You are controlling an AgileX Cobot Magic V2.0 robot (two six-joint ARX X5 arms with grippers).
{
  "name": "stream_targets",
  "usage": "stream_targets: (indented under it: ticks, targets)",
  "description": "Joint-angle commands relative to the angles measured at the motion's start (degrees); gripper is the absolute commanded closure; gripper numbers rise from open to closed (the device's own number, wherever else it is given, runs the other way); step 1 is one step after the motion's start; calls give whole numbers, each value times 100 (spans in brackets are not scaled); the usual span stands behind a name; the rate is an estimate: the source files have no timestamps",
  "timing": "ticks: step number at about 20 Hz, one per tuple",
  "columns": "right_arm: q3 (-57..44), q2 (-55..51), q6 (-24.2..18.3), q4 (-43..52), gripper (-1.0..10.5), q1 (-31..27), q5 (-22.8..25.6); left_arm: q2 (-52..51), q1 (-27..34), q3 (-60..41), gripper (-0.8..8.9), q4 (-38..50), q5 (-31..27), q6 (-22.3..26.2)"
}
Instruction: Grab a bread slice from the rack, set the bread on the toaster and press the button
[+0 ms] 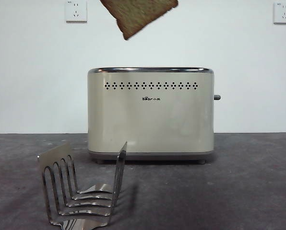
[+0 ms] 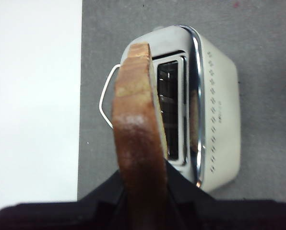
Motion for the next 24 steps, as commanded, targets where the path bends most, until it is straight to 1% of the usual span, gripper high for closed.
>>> stream_targets:
  ticks: [1,5,16,19,22,24]
  targets:
    - [26,-13,-63,37,946,7,-7,188,26,-11,823,223,28,105]
    - [26,-13,-66,-66,946,7,-4,463,35,-11,823,245,267,105]
    - [26,-13,-118,-151,946,7,-2,863,337,-11,823,247,326,105]
    - [26,-13,-195,-203,946,7,0,964,400,-11,823,168,597,116]
    - [26,-13,-201,-295,946,7,0,1062,417,-11,823,144,625,413]
    - [26,-13,-247,-356,946,7,2,1108,448,-11,823,153,623,529]
